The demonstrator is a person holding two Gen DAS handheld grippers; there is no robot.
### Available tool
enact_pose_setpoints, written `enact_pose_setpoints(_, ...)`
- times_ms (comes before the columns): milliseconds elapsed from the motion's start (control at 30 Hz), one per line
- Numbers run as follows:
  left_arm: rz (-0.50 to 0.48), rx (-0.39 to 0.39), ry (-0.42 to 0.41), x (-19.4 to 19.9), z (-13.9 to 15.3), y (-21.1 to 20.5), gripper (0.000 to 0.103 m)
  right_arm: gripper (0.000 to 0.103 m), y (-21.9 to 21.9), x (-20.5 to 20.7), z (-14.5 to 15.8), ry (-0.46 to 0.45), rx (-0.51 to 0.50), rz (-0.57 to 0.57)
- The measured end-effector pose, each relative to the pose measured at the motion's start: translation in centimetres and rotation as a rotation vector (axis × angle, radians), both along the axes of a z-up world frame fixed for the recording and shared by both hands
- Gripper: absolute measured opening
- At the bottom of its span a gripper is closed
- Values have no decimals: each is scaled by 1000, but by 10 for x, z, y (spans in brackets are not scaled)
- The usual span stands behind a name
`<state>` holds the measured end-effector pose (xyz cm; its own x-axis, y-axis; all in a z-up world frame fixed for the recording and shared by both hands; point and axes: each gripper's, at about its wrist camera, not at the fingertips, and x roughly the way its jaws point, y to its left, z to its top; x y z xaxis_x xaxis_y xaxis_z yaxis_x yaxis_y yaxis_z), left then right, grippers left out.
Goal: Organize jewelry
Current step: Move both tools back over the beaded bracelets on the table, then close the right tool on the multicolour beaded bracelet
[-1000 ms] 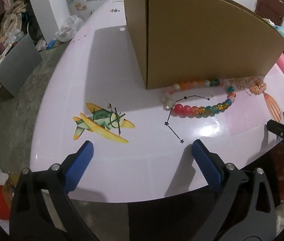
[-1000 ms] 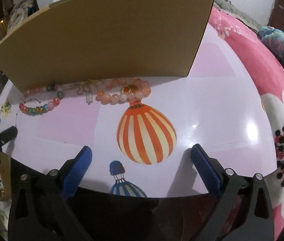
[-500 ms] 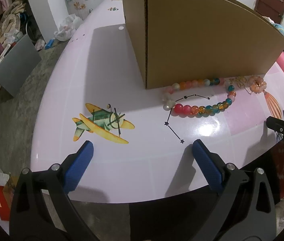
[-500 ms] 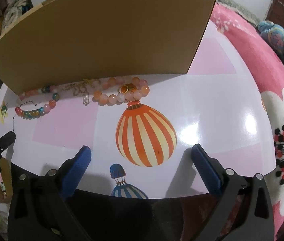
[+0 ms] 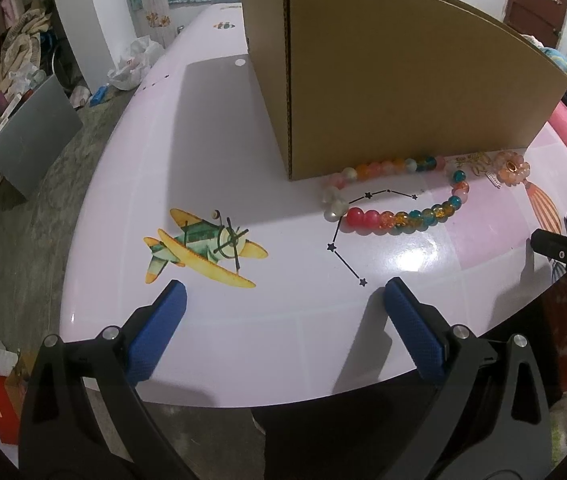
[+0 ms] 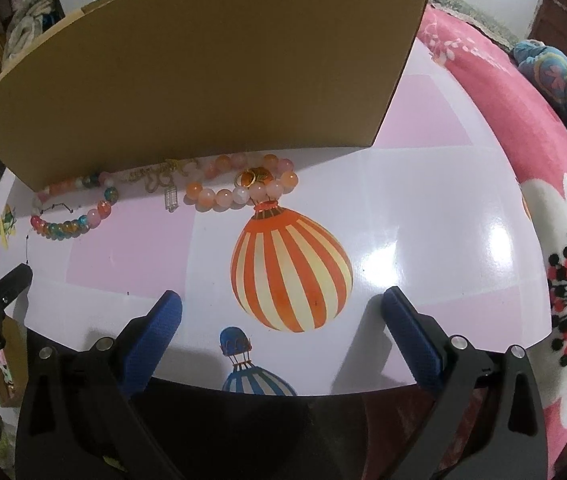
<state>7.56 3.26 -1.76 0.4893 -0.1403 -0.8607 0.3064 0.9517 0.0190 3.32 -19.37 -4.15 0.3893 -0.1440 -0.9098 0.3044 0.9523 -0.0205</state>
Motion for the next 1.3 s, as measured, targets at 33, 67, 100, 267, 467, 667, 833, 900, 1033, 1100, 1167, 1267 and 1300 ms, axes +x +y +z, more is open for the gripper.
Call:
enact_pose_setpoints(33,-4,0,1,0,0,0,96,97,0,-1,0,-9,0,-1)
enact_pose_setpoints(67,-7,1,3,-1,0,0,96,97,-1,-1,0,-18,1,-2)
enact_pose_setpoints(100,-9,0,4,0,0,0,96,97,0,-3,-1,-25,2,0)
enact_pose_setpoints(267,-18,-10,-17,-3,0,0,96,96,-6,-12,3,-78,0,19)
enact_pose_setpoints(467,-49,-74,-75,-10,8,5,96,96,-6,-22,24,-173,18,47)
enact_pose_setpoints(667,-110,-239,-153,-12,37,9,95,89,8,-15,43,-284,235,159)
enact_pose_setpoints(833,-172,-269,-99,3,42,-6,71,74,21,13,41,-302,438,212)
enact_pose_setpoints(900,-176,-259,-88,8,39,-9,64,65,27,20,36,-281,491,219)
enact_pose_setpoints(1033,-129,-258,-31,22,30,-7,51,44,38,31,20,-214,507,209)
enact_pose_setpoints(1100,-95,-252,21,33,22,-5,44,39,39,37,13,-190,505,192)
enact_pose_setpoints(1167,-73,-252,44,40,17,-2,39,31,42,42,8,-167,485,174)
enact_pose_setpoints(1267,-67,-255,50,46,15,-2,38,28,44,49,5,-150,476,159)
enact_pose_setpoints(1300,-70,-241,50,47,15,-4,37,28,47,51,4,-143,467,162)
